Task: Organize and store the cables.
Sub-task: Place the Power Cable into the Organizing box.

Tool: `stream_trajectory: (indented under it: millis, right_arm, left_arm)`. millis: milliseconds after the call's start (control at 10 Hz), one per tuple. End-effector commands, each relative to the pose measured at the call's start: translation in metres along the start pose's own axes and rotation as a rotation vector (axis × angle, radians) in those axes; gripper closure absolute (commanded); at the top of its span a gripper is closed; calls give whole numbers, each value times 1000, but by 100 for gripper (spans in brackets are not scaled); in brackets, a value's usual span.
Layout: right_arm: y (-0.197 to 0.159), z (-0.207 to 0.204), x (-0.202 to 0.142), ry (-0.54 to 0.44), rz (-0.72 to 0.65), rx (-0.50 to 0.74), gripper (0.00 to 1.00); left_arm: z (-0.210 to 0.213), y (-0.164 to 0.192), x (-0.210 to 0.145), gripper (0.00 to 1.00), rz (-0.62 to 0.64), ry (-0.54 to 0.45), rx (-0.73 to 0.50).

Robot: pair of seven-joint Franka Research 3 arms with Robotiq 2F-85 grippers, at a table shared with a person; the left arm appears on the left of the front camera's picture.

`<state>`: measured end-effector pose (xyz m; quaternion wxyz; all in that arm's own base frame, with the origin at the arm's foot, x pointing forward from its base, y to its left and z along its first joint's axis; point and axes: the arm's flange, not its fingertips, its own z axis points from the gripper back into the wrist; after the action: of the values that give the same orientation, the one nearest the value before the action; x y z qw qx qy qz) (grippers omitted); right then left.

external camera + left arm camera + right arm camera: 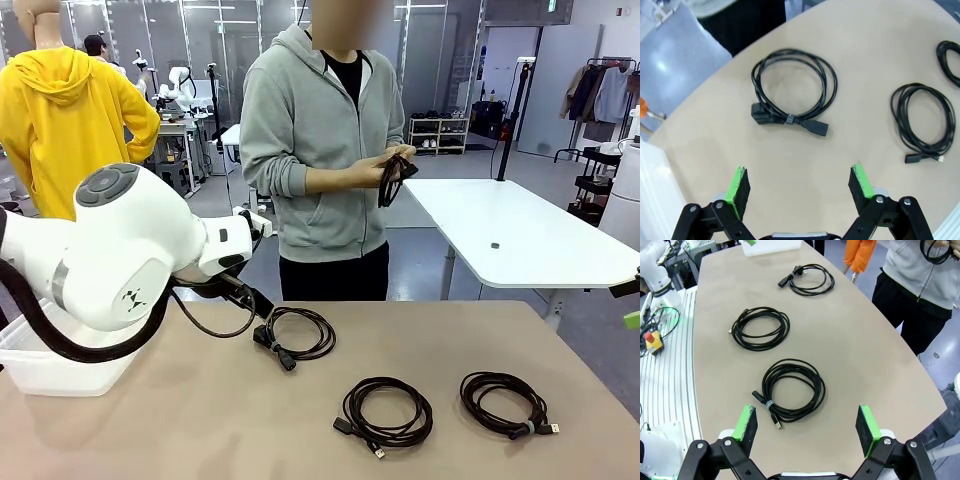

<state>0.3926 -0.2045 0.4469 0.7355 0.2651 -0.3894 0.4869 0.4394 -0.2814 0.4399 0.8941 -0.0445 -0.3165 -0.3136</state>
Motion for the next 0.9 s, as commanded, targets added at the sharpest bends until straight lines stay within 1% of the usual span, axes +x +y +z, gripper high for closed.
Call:
stream_trajectory:
  millis: [0, 100, 200, 400, 500, 600, 700, 800]
  right_arm:
    - [3, 2, 4, 18, -24, 7, 0]
    - [3, 2, 4, 18, -24, 7, 0]
    - [3, 2, 4, 18, -24, 7, 0]
    - [3, 2, 4, 18, -24, 7, 0]
    - [3, 2, 4, 18, -24, 7, 0]
    - [3, 2, 4, 18, -24, 7, 0]
    - [3, 2, 4, 18, -24, 7, 0]
    - [3, 2, 4, 18, -24, 7, 0]
  left_arm:
    - [-41, -9, 51, 0, 152, 127, 19]
    - [-55, -9, 64, 0, 199, 197, 23]
    - [-66, -5, 73, 0, 227, 229, 39]
    - [-82, 1, 88, 0, 287, 285, 47]
    - [-89, 5, 92, 0, 330, 311, 53]
    - [-95, 9, 91, 0, 378, 319, 84]
    - [-104, 10, 88, 0, 461, 333, 120]
    - [-115, 12, 82, 0, 620, 350, 155]
